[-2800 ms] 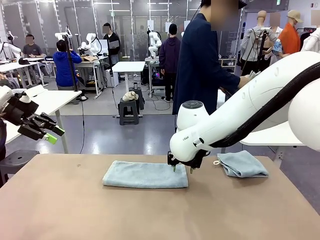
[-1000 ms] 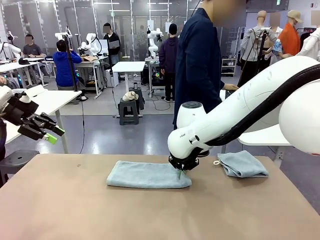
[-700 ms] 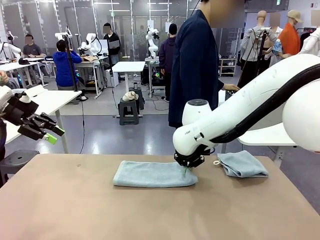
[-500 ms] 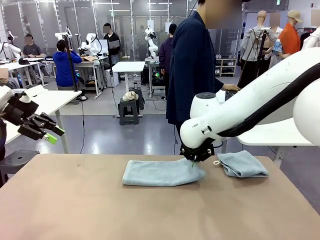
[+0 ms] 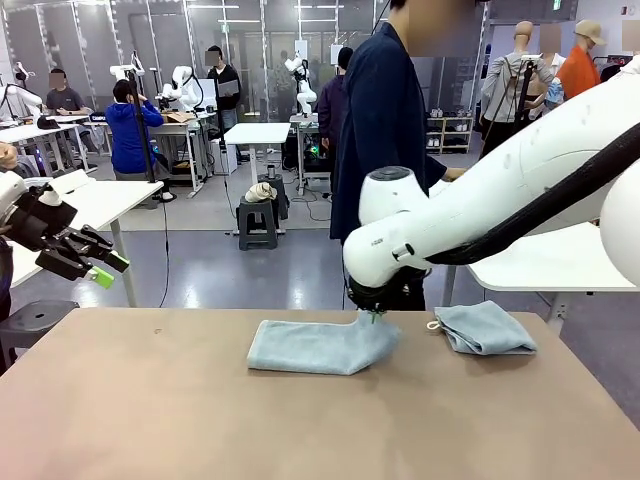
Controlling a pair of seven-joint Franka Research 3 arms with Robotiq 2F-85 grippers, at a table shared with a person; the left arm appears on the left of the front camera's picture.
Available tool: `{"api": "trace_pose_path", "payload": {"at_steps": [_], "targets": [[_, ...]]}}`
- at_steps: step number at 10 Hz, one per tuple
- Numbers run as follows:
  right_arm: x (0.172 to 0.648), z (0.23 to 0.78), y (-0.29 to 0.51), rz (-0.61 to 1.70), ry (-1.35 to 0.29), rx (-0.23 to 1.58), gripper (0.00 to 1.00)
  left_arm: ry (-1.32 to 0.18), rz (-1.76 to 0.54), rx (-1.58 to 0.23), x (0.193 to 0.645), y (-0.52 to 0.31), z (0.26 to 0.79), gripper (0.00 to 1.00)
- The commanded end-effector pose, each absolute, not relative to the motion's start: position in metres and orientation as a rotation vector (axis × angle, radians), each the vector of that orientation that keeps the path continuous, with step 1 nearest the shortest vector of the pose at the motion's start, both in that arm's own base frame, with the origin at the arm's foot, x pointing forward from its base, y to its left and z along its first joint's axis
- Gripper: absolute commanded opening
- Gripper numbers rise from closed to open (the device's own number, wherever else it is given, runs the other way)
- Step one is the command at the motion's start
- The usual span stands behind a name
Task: Fold the towels and place them in the basket.
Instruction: When a person lays out a Towel with hook on the table, fold it in half twice.
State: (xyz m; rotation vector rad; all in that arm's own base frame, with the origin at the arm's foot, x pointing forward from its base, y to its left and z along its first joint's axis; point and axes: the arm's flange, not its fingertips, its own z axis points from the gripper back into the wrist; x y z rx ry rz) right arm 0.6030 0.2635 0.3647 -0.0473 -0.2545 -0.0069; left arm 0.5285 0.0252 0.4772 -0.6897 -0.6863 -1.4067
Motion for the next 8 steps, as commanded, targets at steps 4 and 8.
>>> {"api": "trace_pose_path", "payload": {"at_steps": [4,8], "targets": [[0.599,0.369,0.393,0.006,-0.261,-0.275,0.0,-0.674,-1.402,-0.678,0.528,0.025,0.479,0.68],[0.599,0.356,0.457,-0.098,-0.266,-0.229,0.0,-0.674,-1.402,-0.678,0.528,0.025,0.479,0.68]]}}
